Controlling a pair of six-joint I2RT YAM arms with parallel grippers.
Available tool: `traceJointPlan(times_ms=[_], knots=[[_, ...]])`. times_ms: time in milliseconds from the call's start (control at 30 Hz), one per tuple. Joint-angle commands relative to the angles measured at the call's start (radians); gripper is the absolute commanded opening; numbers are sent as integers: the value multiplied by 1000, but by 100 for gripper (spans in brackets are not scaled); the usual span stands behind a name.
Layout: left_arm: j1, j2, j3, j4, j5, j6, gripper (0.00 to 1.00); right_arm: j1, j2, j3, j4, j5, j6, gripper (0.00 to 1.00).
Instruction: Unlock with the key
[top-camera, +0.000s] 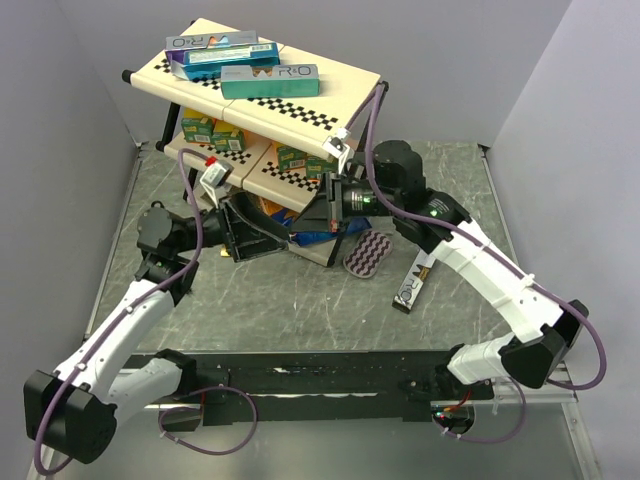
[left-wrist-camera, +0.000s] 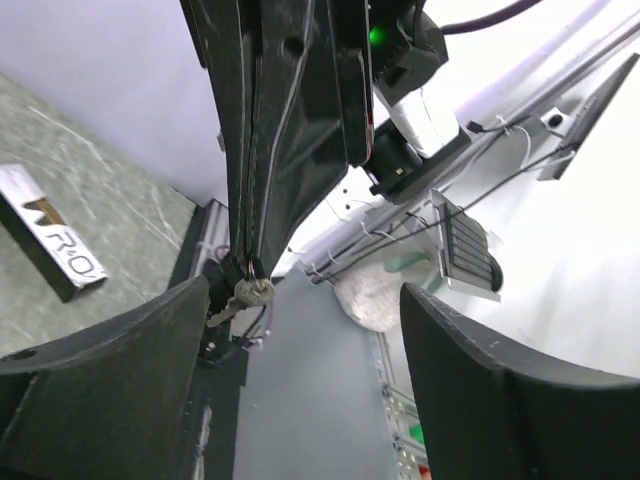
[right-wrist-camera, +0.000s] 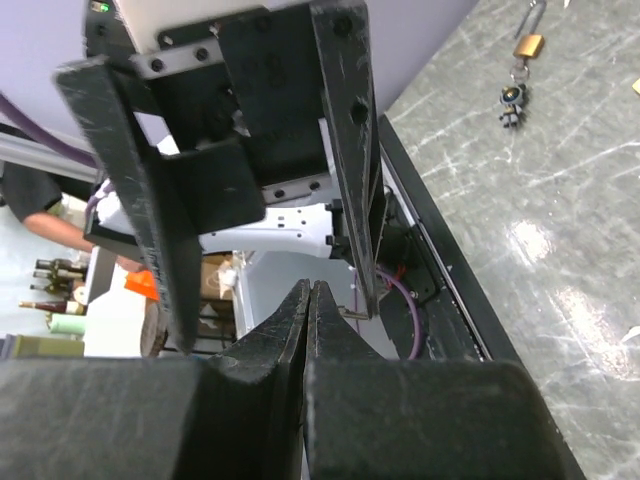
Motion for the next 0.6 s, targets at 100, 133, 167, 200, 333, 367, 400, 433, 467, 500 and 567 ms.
traceJointPlan(times_ms=[100, 133, 167, 200, 333, 367, 400, 433, 467, 500, 567], knots=[[-43, 41, 14, 133, 60, -62, 73, -22, -74, -41, 113, -22, 51, 0], [-43, 46, 9, 140, 60, -70, 73, -26, -74, -44, 124, -26, 56, 0], [-44, 50, 11, 139, 63, -72, 73, -26, -74, -47, 131, -30, 59, 0], [-44, 55, 14, 133, 62, -72, 72, -28, -74, -47, 135, -35, 65, 0], [-46, 58, 15, 121, 60, -69, 60, -29, -78, -53, 132, -36, 55, 0], [-46, 56, 15, 111, 60, -58, 58, -34, -79, -56, 125, -36, 51, 0], [-46, 53, 15, 96, 54, -52, 54, -36, -80, -58, 124, -38, 48, 0], [-46, 50, 20, 69, 53, -43, 52, -39, -82, -64, 122, -42, 48, 0], [-46, 47, 23, 53, 50, -27, 50, -40, -83, -65, 122, -42, 47, 0], [-46, 46, 24, 41, 46, -21, 46, -42, -85, -68, 121, -45, 47, 0], [-46, 43, 26, 13, 40, -9, 43, -45, -86, -72, 116, -46, 44, 0]])
